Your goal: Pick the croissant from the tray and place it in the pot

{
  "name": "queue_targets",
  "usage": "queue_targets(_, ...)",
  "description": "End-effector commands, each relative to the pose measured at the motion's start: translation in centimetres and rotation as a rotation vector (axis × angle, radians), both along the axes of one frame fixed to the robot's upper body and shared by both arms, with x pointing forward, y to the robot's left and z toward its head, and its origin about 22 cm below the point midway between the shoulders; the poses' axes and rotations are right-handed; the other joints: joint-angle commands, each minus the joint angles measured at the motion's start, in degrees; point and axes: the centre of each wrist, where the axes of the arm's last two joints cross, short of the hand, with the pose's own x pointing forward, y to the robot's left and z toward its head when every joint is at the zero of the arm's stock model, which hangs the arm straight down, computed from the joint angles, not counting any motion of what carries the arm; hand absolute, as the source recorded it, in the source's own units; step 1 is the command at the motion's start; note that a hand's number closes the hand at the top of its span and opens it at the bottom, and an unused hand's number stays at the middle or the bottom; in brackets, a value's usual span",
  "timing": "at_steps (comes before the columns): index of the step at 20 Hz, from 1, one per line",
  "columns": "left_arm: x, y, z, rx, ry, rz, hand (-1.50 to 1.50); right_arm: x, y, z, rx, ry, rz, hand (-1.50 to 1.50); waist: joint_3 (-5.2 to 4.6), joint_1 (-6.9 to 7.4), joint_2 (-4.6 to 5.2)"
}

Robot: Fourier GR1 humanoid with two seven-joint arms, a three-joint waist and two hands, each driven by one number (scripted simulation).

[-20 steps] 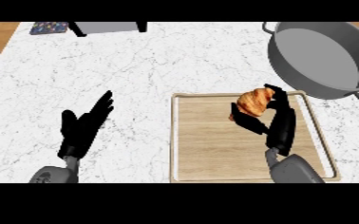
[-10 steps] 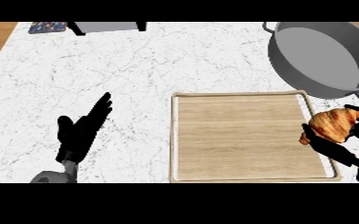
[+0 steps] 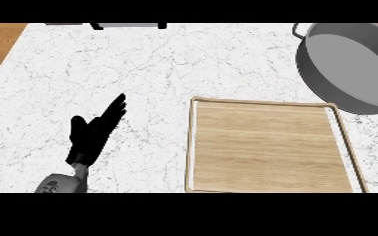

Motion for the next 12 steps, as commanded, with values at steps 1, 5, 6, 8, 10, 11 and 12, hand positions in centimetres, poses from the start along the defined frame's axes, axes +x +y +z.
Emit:
queue_targets(1,1.6,-2.3,-1.0,0.015,0.009,-0.015,0.00,0.5,-0.2,4.7,-0.053,0.035,0.004,1.50,-0.17,0.19,0.21)
queue_targets(5,-1.1,-0.6,0.7,0.004,0.013,-0.023,0.00,3.6,-1.4,8.2,-0.119,0.077,-0.056,1.50,-0.11,1.89,0.18)
queue_targets(6,1.2,0.6,-0.8,0.006,0.018,-0.016,0.00,5.0,-1.0,9.3,-0.108,0.078,-0.048,1.50,-0.15,1.52,0.42)
queue_targets(8,0.7,-0.3,0.2,0.006,-0.010,-0.027,0.00,6.5,-1.4,10.2,-0.128,0.084,-0.030,1.50,-0.09,1.85,0.34)
queue_targets(10,0.5,-0.2,0.0,0.011,0.013,-0.026,0.00,8.2,-0.9,10.8,-0.138,0.162,-0.048,1.50,-0.10,2.62,0.48)
queue_targets(11,-0.9,-1.2,0.0,0.010,0.003,-0.033,0.00,8.3,-0.4,11.8,-0.143,0.201,-0.048,1.50,-0.11,2.63,0.34)
queue_targets(12,1.7,-1.1,0.6,0.015,-0.003,-0.048,0.00,9.7,-1.0,12.5,-0.144,0.210,-0.045,1.50,-0.09,2.76,0.61)
